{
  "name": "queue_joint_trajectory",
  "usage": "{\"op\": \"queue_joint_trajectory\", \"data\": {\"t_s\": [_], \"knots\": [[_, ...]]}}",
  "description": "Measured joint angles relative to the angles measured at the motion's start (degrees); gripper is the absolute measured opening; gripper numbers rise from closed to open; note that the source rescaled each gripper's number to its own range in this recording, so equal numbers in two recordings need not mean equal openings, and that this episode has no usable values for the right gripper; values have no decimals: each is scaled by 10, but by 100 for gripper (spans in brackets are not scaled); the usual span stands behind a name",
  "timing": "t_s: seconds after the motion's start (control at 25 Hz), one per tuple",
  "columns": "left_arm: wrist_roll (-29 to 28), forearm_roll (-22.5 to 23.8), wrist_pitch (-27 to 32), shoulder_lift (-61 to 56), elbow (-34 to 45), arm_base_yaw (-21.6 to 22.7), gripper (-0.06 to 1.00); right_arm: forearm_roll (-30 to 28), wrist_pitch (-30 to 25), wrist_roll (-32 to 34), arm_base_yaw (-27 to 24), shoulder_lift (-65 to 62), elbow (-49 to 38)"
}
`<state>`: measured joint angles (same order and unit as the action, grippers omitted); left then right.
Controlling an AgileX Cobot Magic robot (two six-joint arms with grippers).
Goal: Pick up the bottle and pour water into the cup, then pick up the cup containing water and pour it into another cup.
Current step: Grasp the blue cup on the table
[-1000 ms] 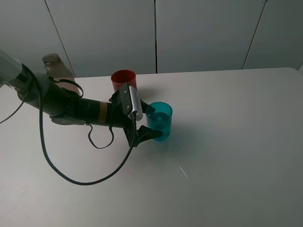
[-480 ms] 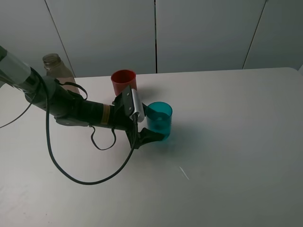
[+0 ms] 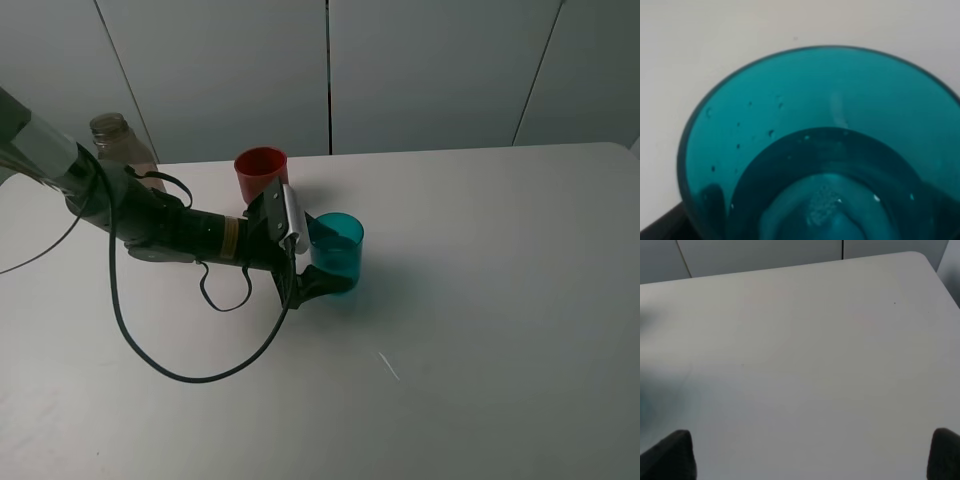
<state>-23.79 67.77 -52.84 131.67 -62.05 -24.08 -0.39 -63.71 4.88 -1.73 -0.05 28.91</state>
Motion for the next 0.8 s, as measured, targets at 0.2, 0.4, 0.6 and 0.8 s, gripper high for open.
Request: {"op": "queue_joint_trajectory", "data": {"t_s": [0.2,0.4,0.6,0.8], "knots": [[0,1,-1,21,-7,0,100,0,0,0,0,0,0],[0,3,-5,35,-27,-11,100,0,0,0,0,0,0],[4,2,-5,39,-39,-20,100,0,0,0,0,0,0],[12,-15,-5,40,-40,-24,100,0,0,0,0,0,0]]}}
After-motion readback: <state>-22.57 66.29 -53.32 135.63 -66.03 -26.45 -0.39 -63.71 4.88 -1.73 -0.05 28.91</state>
